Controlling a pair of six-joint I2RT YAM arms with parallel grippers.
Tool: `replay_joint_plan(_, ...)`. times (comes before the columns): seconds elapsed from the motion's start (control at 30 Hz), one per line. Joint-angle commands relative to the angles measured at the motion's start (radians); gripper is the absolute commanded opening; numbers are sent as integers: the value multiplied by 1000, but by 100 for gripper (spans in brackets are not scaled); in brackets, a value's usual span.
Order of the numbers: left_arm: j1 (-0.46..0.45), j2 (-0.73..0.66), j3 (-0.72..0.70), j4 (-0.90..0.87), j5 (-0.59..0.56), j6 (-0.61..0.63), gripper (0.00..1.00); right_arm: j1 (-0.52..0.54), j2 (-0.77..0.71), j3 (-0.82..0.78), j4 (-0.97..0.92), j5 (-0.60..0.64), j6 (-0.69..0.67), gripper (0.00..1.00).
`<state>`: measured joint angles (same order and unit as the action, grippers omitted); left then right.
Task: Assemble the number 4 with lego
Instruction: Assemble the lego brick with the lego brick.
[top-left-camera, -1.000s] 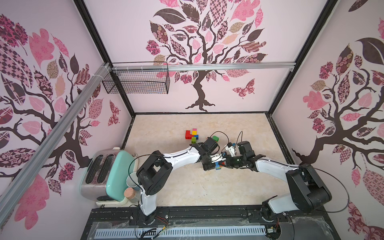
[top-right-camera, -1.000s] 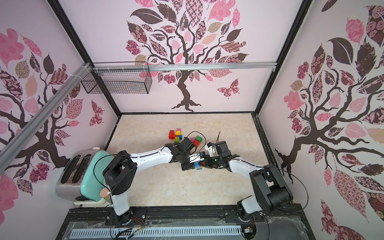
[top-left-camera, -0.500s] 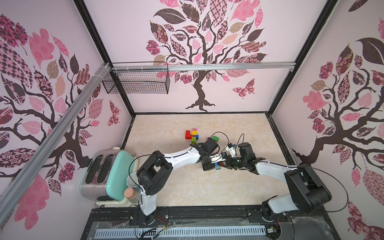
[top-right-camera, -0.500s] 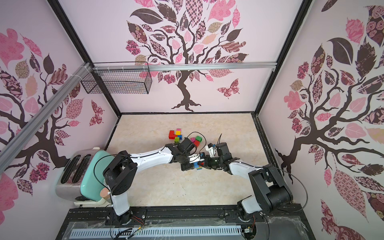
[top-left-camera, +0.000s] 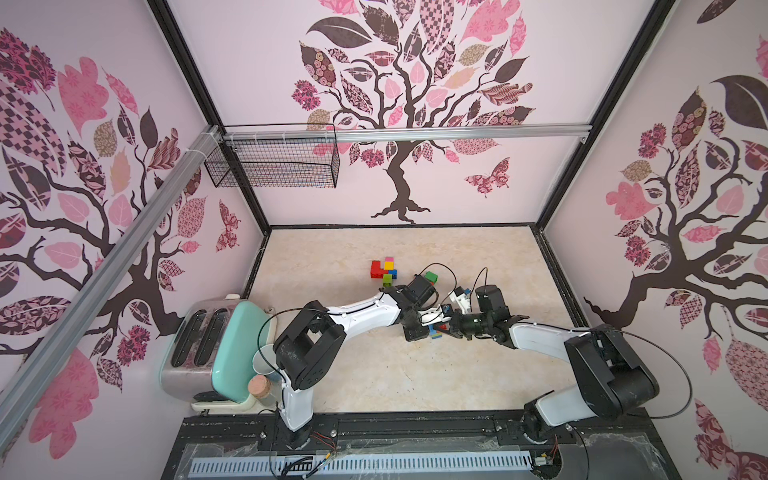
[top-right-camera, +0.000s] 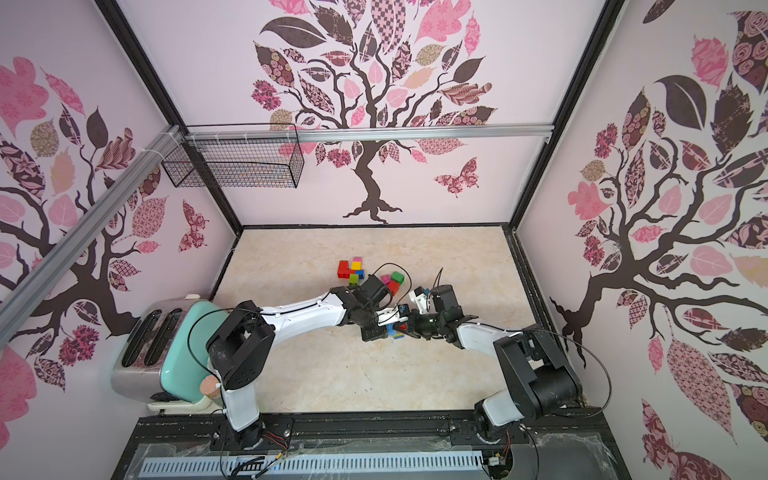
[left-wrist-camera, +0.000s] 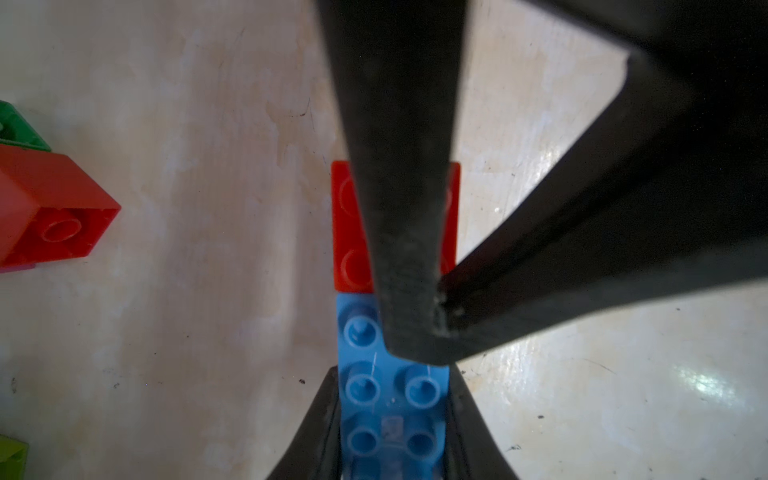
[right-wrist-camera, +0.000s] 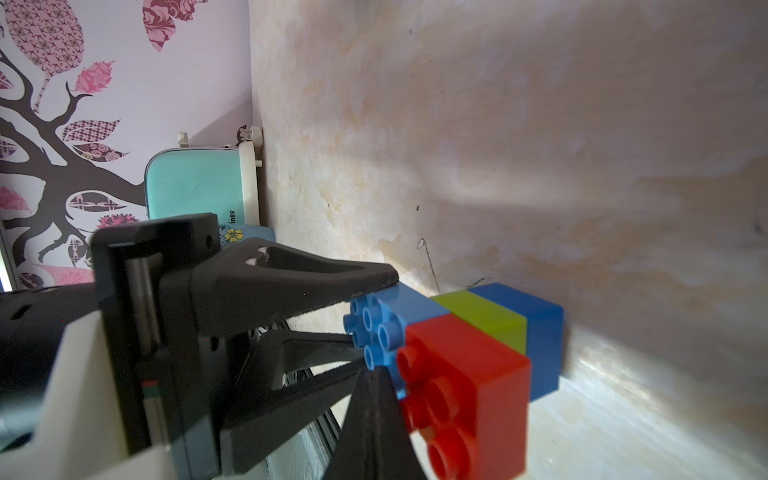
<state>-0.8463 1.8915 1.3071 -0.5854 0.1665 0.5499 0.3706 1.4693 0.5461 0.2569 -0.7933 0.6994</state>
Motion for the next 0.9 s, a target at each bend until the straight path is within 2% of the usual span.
replay_joint_plan(0.0, -22, 27, -8, 17, 21, 25, 0, -16, -63, -5, 97, -49, 72, 0)
replay_joint_plan(0.4, -23, 41, 16, -9, 15, 26, 0, -23, 65, -15, 196, -154, 118, 0)
replay_joint_plan(0.57, -25, 47, 40, -28, 10, 18, 0, -24, 113, -21, 62, -68, 47, 0)
replay_joint_plan(0.73, -28, 47, 63, -52, 0, 16, 0, -25, 96, -47, 49, 3, 61, 0)
replay_joint_plan(0.8, -30, 46, 76, -61, -1, 12, 7, -26, 84, -45, 38, 27, 61, 0)
replay_joint_plan(0.87, -30, 45, 86, -65, 1, 6, 20, -26, 77, -41, 29, 44, 60, 0)
